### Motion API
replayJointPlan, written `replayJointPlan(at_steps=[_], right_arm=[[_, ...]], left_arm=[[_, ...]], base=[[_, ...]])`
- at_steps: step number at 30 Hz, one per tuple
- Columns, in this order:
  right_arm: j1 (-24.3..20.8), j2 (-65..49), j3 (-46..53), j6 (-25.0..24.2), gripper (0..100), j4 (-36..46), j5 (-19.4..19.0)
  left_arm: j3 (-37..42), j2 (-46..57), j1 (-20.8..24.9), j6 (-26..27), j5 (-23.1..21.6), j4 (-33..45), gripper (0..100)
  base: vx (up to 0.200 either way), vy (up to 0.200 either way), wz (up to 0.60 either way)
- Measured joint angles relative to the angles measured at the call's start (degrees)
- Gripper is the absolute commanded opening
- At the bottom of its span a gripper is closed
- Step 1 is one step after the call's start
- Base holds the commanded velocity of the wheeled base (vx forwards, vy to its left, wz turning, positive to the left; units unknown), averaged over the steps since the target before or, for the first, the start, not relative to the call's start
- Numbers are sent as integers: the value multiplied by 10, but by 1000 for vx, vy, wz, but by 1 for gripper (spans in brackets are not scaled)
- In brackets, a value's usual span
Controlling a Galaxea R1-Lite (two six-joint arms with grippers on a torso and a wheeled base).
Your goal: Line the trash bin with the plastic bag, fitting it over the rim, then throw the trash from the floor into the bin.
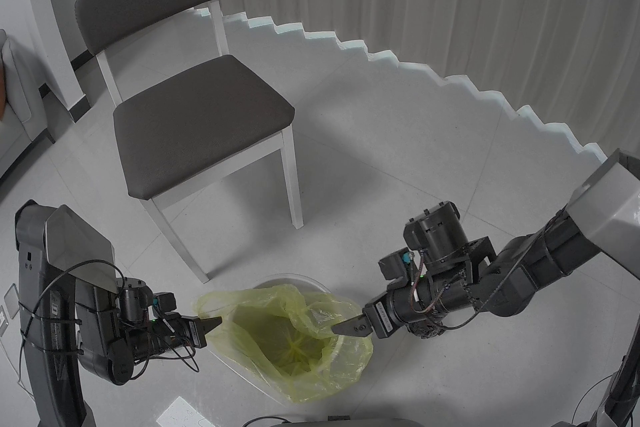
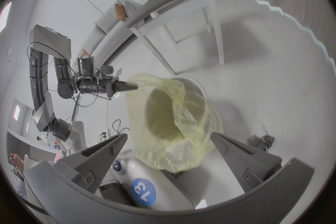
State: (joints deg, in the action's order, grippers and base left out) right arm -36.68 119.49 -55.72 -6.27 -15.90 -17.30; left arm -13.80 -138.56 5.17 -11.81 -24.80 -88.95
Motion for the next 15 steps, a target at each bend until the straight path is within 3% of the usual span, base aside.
replayJointPlan(at_steps=[8,15], right_arm=[[-32,67,-112,10,100,2,1],[-41,152,-194,56,100,34,1]], left_arm=[[-4,-8,0,0,1,0,100],[11,-1,-4,2,1,0,100]], base=[[0,0,0],[0,0,0]])
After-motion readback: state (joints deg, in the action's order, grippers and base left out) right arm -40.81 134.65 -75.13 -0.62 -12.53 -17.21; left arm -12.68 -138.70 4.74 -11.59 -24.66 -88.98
